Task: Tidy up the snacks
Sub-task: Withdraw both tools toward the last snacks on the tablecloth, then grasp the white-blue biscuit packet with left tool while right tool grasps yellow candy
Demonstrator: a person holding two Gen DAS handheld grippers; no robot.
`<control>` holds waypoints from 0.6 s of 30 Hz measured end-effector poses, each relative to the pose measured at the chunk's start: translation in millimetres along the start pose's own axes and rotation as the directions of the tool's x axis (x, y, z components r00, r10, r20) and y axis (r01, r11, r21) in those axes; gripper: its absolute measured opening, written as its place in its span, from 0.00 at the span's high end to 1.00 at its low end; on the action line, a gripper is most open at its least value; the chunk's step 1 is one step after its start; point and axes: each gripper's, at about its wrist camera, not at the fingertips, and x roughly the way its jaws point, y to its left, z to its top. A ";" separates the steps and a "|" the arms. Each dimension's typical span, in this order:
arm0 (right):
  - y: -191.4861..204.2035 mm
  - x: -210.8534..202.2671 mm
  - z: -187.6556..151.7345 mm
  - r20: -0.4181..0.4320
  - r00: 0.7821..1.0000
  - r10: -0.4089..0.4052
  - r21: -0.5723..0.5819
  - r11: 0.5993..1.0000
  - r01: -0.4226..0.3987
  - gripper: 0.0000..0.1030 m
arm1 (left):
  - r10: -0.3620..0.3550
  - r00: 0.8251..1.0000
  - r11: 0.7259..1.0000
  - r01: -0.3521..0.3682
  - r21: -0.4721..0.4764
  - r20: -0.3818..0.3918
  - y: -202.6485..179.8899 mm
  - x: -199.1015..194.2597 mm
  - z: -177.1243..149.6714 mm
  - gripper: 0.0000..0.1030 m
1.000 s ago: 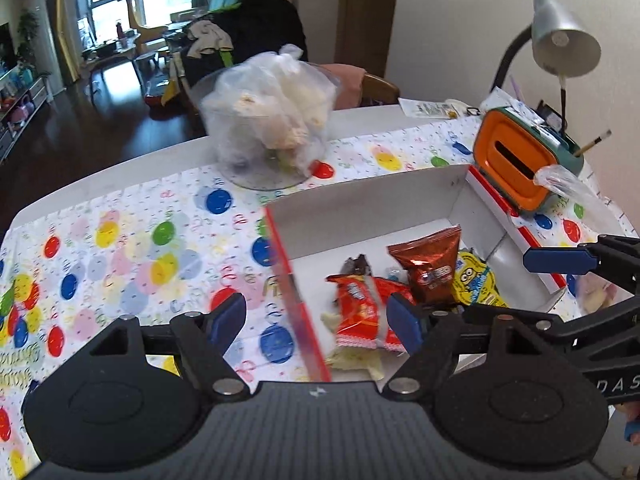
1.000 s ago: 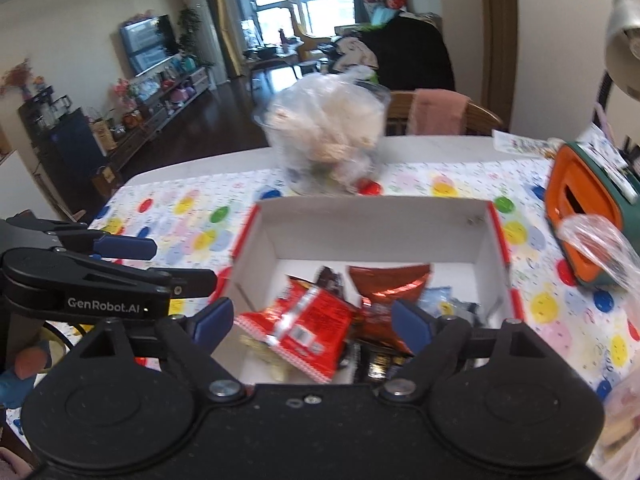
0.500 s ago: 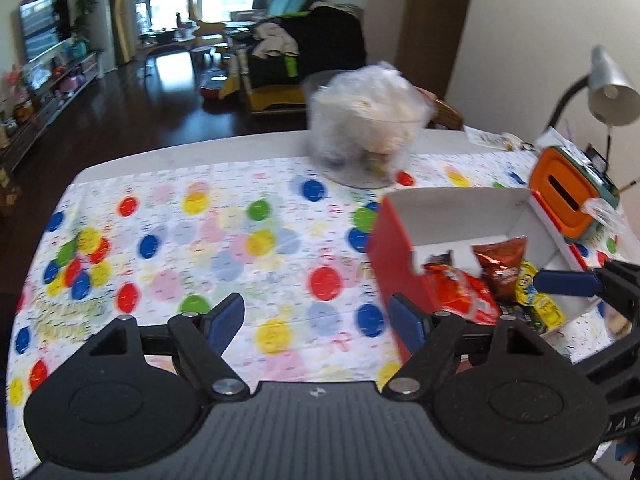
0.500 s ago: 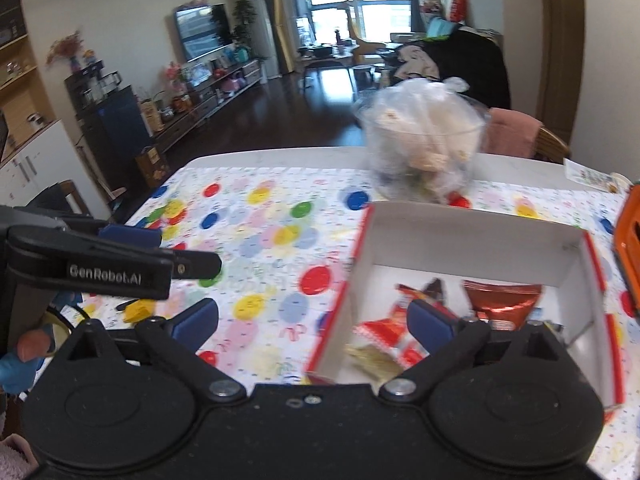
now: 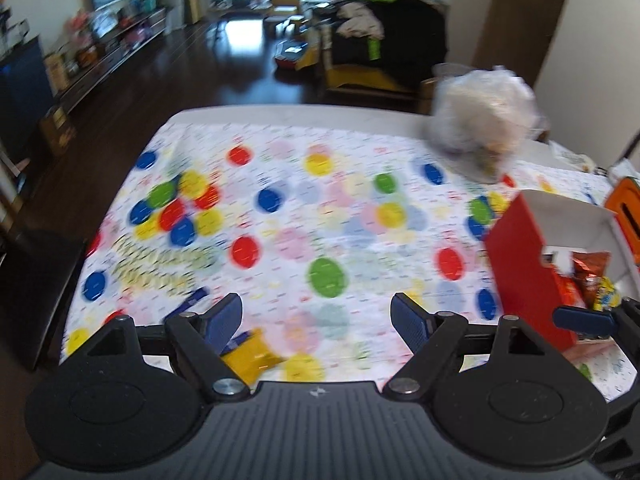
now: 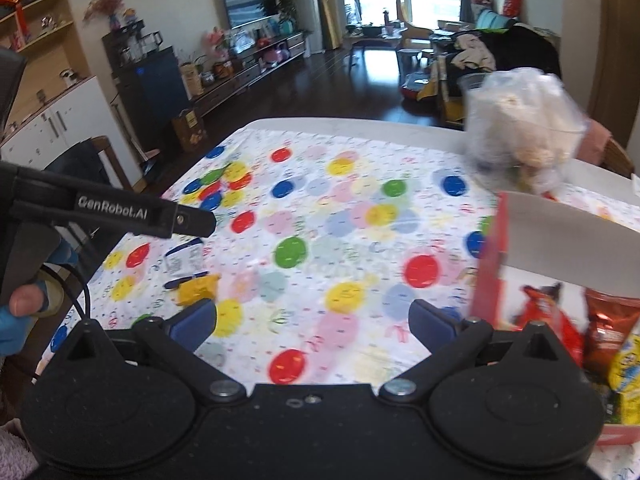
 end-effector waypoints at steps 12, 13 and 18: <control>59.6 59.4 11.9 -0.086 0.995 0.045 -0.067 0.997 -0.050 0.00 | 0.059 0.986 0.990 -0.078 -0.120 -0.158 81.7 45.0 -0.6 0.21; 64.5 64.9 12.4 -0.094 0.995 0.044 -0.077 0.996 -0.052 0.00 | 0.063 0.983 0.988 -0.085 -0.125 -0.171 86.9 50.3 -0.8 0.21; 86.1 91.9 14.1 -0.139 0.989 0.049 -0.123 0.990 -0.067 0.02 | 0.070 0.967 0.980 -0.113 -0.167 -0.243 112.4 78.1 -2.7 0.21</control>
